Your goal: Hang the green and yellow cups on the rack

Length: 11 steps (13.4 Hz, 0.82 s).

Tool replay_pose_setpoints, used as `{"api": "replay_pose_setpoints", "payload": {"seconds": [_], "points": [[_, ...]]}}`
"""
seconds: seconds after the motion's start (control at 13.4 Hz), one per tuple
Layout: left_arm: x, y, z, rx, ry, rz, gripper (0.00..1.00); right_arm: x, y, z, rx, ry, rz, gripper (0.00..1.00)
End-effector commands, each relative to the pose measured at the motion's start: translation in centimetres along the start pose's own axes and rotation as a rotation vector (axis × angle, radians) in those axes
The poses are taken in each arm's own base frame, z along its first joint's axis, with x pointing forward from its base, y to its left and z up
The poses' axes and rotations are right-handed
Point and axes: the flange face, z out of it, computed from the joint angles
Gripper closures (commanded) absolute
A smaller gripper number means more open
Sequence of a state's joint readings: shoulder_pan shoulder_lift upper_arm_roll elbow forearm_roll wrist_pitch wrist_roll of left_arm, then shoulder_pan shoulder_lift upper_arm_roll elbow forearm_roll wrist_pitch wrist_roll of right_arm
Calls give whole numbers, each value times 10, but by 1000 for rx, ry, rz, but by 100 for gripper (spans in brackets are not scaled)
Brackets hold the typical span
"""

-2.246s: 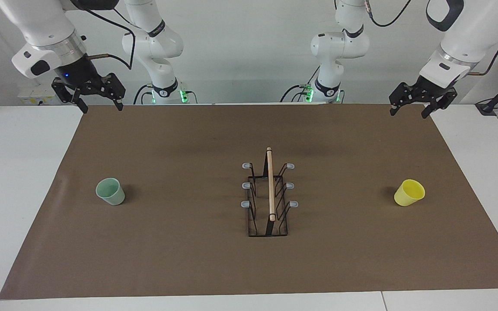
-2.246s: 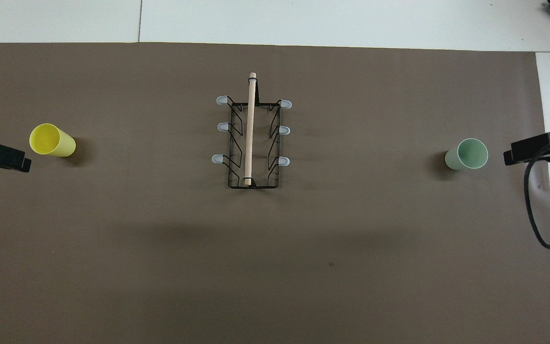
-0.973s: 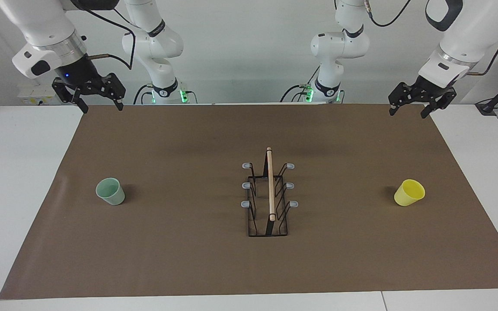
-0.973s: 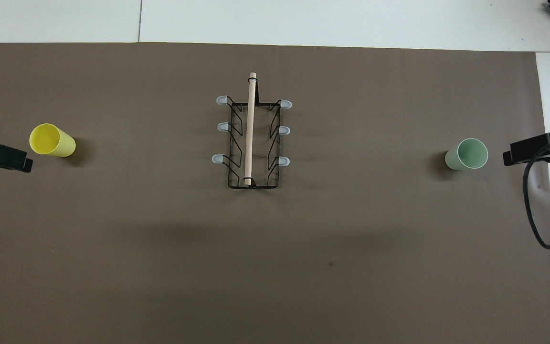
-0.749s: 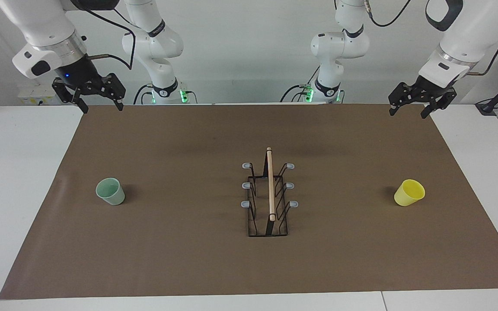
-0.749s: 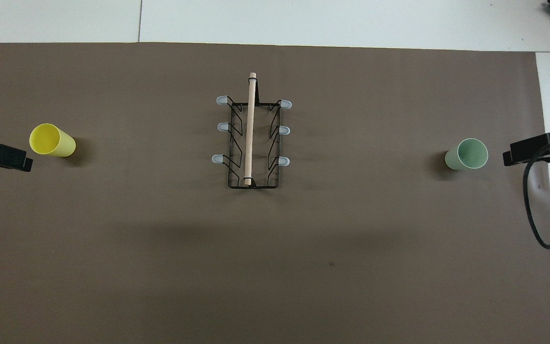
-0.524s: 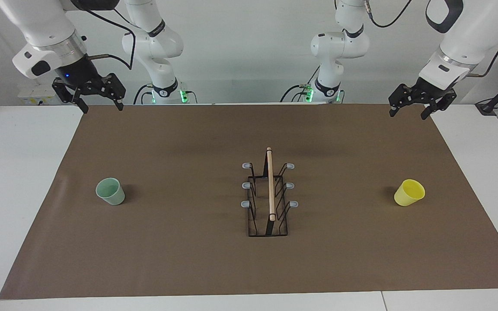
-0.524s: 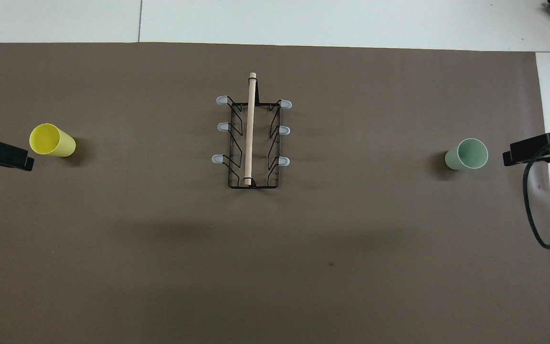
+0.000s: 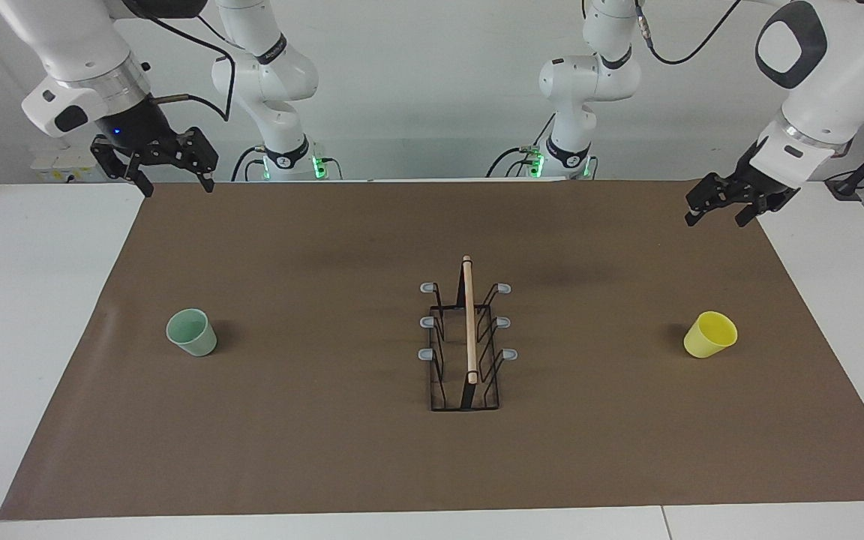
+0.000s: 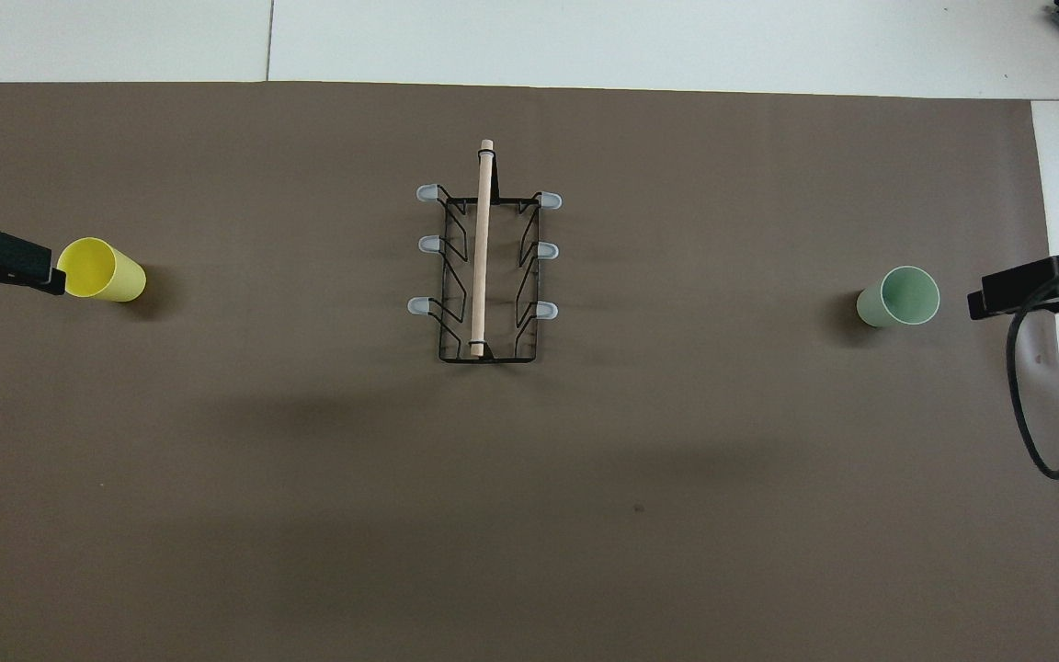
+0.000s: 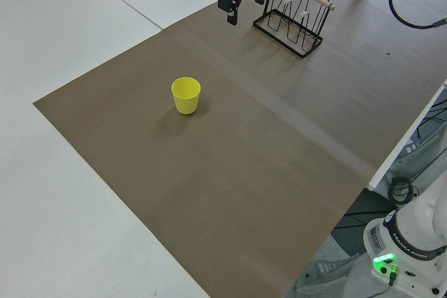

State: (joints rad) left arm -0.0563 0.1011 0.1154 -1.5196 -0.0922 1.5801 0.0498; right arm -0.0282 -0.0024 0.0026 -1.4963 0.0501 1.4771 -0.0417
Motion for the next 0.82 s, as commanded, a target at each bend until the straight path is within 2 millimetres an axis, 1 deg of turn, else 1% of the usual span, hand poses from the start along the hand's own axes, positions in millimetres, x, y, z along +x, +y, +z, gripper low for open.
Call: {"api": "replay_pose_setpoints", "payload": {"seconds": [0.0, 0.07, 0.15, 0.22, 0.3, 0.37, 0.45, 0.52, 0.6, 0.75], "points": [[13, -1, -1, -10, 26, -54, 0, -6, 1, 1, -20, 7, 4, 0], [16, -2, 4, -10, 16, -58, 0, -4, 1, 4, -24, 0, 2, 0], [20, -11, 12, -9, -4, -80, 0, -2, 1, 10, -30, -3, 3, 0], [22, -19, 15, -22, -9, -116, 0, 4, 0, 20, -33, -11, 0, 0], [25, -26, 23, -40, -23, -189, 0, 8, -3, 25, -35, -4, -7, 0], [27, -40, 29, -53, -34, -281, 0, 12, -15, 34, -35, -1, -28, 0], [30, -45, 34, -77, -42, -335, 0, 16, -21, 43, -38, 5, -39, 0], [36, -56, 42, -88, -53, -395, 0, 21, -24, 53, -38, 6, -46, 0], [41, -63, 46, -90, -57, -441, 0, 26, -27, 61, -43, 7, -53, 0], [51, -74, 58, -103, -72, -541, 0, 38, -26, 77, -61, 8, -57, 0]]}}
